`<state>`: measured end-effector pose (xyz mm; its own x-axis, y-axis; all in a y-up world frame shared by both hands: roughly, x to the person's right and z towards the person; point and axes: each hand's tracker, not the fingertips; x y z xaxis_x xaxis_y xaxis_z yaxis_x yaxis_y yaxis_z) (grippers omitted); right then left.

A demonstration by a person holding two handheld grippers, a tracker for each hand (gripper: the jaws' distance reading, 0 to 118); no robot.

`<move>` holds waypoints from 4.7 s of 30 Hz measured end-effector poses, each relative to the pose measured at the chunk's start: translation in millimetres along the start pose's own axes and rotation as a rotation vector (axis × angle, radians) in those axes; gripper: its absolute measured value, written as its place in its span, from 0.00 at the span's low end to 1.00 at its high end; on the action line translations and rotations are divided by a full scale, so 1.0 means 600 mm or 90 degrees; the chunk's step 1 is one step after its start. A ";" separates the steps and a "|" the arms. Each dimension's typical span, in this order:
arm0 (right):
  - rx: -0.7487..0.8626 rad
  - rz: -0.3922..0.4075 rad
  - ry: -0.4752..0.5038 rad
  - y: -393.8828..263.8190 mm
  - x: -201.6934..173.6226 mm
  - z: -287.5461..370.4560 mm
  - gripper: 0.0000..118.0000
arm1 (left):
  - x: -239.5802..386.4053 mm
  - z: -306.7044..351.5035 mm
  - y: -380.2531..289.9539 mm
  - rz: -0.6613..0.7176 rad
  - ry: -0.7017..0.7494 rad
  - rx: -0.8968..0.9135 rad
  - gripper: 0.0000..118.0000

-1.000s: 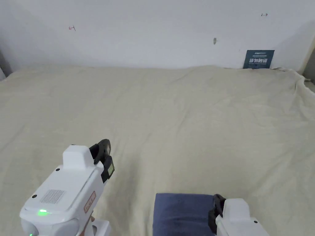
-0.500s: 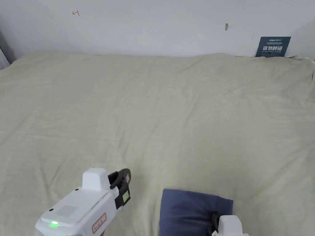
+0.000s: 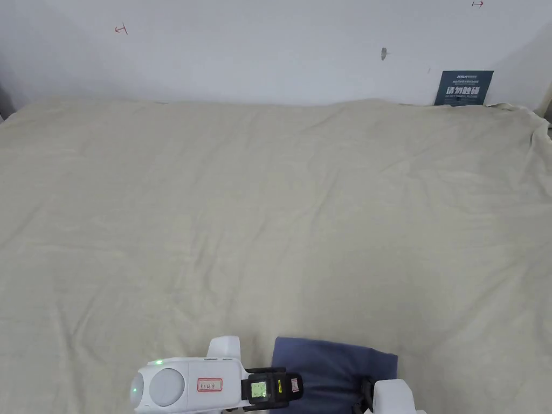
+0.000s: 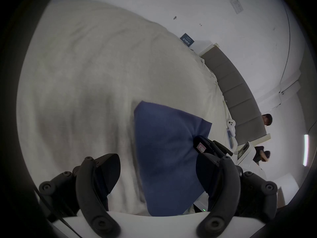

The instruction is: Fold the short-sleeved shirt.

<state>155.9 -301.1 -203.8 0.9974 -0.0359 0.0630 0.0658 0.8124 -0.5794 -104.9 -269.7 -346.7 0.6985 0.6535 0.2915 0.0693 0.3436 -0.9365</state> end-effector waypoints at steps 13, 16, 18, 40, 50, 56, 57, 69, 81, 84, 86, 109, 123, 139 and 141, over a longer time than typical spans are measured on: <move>-0.004 -0.005 0.007 0.002 0.003 0.000 0.00 | -0.024 -0.052 0.020 -0.010 -0.055 -0.060 0.38; -0.007 -0.013 0.014 0.009 0.006 0.003 0.00 | -0.015 -0.045 0.019 -0.011 -0.049 -0.060 0.26; -0.010 -0.021 0.020 0.018 0.009 0.009 0.00 | 0.001 -0.042 0.017 -0.046 -0.024 -0.053 0.24; 0.194 0.053 0.020 0.246 0.001 0.134 0.00 | -0.154 0.316 0.191 -0.123 0.202 0.051 0.22; 0.187 0.067 0.045 0.274 -0.055 0.095 0.00 | -0.302 0.489 0.235 -0.049 0.319 0.089 0.22; 0.167 0.070 0.053 0.273 -0.063 0.079 0.00 | -0.378 0.469 0.231 0.052 0.357 0.087 0.22; 0.163 0.070 0.053 0.272 -0.062 0.078 0.00 | -0.386 0.461 0.227 0.060 0.363 0.081 0.22; 0.149 0.063 0.054 0.269 -0.044 0.111 0.00 | -0.390 0.428 0.216 0.099 0.525 0.078 0.70; 0.207 0.040 0.017 0.320 -0.037 0.168 0.00 | -0.124 0.538 0.202 -0.035 0.452 0.360 0.94; 0.230 0.046 -0.004 0.345 0.003 0.183 0.00 | -0.040 0.545 0.197 -0.081 0.451 0.412 0.92; 0.246 0.051 -0.022 0.360 0.011 0.200 0.00 | 0.019 0.539 0.188 -0.132 0.463 0.459 0.92; 0.365 0.040 -0.142 0.357 0.087 0.316 0.00 | 0.286 0.301 0.027 -0.352 0.411 0.778 0.88; 0.365 0.013 -0.158 0.342 0.098 0.340 0.00 | 0.290 0.246 0.014 -0.375 0.380 0.722 0.00; 0.364 0.011 -0.155 0.347 0.101 0.339 0.00 | 0.299 0.239 0.019 -0.401 0.367 0.704 0.00; 0.364 0.010 -0.155 0.345 0.107 0.331 0.00 | 0.300 0.238 0.019 -0.402 0.366 0.705 0.00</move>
<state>227.6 -19.6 -158.5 0.9581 0.0584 0.2804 -0.0433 0.9973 -0.0595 -80.1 -51.6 -277.1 0.9698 -0.0819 0.2297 0.0750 0.9964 0.0385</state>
